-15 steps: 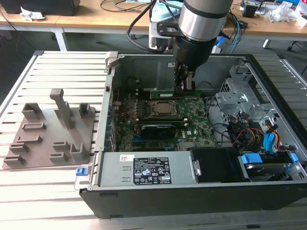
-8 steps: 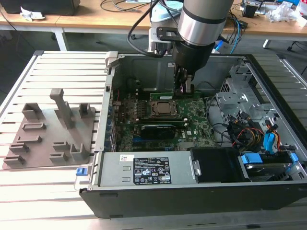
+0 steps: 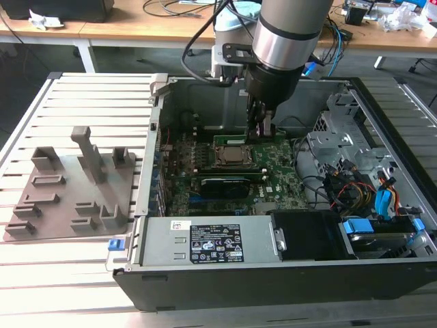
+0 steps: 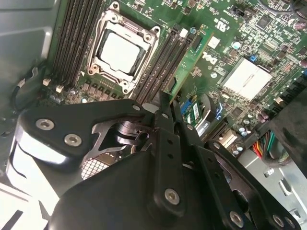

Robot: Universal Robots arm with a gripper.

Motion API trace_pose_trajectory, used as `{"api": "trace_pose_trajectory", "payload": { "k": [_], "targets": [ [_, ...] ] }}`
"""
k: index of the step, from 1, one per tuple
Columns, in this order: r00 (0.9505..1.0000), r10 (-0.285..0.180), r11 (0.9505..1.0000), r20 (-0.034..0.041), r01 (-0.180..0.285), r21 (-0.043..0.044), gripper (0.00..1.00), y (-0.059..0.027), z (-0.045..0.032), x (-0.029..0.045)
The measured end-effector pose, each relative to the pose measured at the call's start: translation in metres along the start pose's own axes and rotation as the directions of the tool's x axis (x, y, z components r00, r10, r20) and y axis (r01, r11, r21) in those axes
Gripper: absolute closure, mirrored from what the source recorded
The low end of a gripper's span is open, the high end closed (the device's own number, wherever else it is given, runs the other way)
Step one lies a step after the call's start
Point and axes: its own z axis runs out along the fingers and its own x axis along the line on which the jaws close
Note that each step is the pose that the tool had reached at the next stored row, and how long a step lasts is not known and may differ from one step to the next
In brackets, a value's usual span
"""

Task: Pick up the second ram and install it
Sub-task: 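Insert the second ram into the second slot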

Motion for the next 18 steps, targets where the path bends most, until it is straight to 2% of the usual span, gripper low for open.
{"api": "trace_pose_trajectory", "payload": {
  "k": [15, 18],
  "targets": [
    [1.0, 0.0, 1.0, -0.0007, 0.0, 0.0, 0.86, -0.0004, 0.0105, 0.001],
    [1.0, 0.005, 1.0, -0.0002, -0.005, 0.0005, 0.86, 0.0044, 0.014, -0.0023]
  ]
}}
